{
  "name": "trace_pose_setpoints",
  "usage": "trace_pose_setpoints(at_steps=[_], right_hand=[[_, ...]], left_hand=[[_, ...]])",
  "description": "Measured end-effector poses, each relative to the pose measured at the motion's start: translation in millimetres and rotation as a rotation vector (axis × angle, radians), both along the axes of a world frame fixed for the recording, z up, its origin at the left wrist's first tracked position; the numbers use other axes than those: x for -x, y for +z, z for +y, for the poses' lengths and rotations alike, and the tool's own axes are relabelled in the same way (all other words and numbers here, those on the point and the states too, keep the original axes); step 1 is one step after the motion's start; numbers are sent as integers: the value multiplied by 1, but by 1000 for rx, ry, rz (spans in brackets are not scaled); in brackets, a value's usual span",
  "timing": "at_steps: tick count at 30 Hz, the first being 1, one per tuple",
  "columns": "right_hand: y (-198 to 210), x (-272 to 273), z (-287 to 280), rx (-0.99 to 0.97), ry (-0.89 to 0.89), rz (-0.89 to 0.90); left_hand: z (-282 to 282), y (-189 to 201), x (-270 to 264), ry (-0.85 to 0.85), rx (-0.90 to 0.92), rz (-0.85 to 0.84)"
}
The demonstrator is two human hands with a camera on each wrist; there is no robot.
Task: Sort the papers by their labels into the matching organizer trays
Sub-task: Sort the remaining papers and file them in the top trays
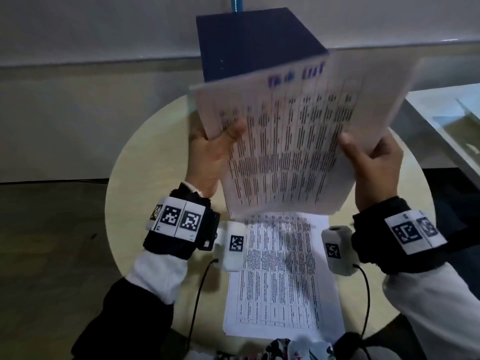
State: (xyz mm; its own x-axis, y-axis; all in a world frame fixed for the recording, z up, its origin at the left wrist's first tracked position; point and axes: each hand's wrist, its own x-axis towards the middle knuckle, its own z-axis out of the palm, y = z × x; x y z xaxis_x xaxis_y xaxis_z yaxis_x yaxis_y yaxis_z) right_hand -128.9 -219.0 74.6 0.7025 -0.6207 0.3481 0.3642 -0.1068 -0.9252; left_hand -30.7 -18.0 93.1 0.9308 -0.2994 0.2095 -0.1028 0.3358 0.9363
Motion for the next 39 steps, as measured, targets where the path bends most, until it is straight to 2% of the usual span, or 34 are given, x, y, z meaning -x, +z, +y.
trace_pose_setpoints(at_steps=[4,7,12,14,17,19,22,25,29,35,39], right_hand=[[-23,9,8,-41,-82,60],[-21,10,9,1,-131,62],[-5,8,5,45,-166,-63],[-21,6,3,27,-173,34],[-63,6,3,10,-125,278],[-76,4,2,67,-125,357],[-69,-6,-3,197,-167,390],[-55,-23,-13,220,-181,449],[-46,-23,-21,24,-55,514],[-70,9,-25,0,152,551],[-79,21,-20,-19,205,553]], left_hand=[[6,-29,9,-24,-164,83],[0,-29,14,23,-272,96],[-4,-10,7,-5,-163,30],[-2,-18,7,-62,-197,53],[3,-53,10,-132,-333,234],[2,-75,10,-87,-376,339],[-6,-82,9,-23,-432,365],[-15,-68,3,3,-355,365],[-19,-58,-16,-33,-292,367],[-28,-58,-39,-63,-270,461],[-29,-62,-38,-48,-288,482]])
